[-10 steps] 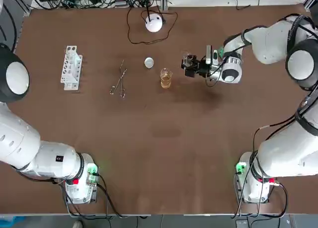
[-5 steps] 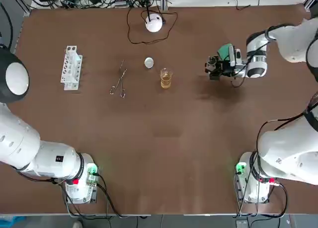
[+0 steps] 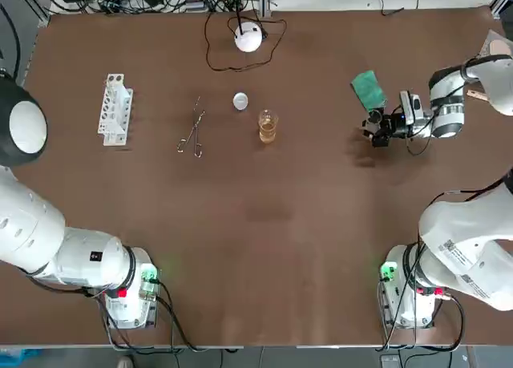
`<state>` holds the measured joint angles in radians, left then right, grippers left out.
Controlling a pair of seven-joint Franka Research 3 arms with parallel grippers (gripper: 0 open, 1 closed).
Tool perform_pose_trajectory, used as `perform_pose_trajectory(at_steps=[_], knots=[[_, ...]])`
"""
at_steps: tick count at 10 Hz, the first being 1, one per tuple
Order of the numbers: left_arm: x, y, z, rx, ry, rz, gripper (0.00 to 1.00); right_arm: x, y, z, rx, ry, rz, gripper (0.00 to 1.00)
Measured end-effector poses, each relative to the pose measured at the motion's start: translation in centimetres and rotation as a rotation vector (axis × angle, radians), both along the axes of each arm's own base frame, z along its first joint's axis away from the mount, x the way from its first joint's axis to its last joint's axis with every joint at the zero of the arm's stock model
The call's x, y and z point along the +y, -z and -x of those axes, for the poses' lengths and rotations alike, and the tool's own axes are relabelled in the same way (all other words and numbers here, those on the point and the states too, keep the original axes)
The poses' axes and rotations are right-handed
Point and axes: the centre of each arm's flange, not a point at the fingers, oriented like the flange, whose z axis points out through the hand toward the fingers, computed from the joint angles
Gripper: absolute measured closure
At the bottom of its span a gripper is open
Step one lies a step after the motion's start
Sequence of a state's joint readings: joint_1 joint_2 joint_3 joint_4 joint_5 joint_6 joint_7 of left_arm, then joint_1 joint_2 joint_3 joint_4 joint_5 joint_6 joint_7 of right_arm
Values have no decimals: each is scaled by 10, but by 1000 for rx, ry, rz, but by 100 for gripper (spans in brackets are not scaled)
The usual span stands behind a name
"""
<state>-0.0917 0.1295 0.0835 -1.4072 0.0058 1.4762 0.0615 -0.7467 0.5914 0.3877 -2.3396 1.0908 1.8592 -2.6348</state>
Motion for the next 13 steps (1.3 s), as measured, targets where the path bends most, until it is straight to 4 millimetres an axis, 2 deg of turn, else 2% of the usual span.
perform_pose_trajectory(at_steps=[4,6,9,13], knots=[[1,-1,0,-2,-5,-1,0,-37,18,0,-12,-29,-15,62],[3,-1,0,-1,-8,-1,0,-43,34,1,-29,-49,-28,62],[2,-1,0,-1,-7,-1,0,-54,38,1,-67,-85,-35,62],[1,-2,0,-1,-5,-1,0,-66,54,6,-60,-82,-44,62]])
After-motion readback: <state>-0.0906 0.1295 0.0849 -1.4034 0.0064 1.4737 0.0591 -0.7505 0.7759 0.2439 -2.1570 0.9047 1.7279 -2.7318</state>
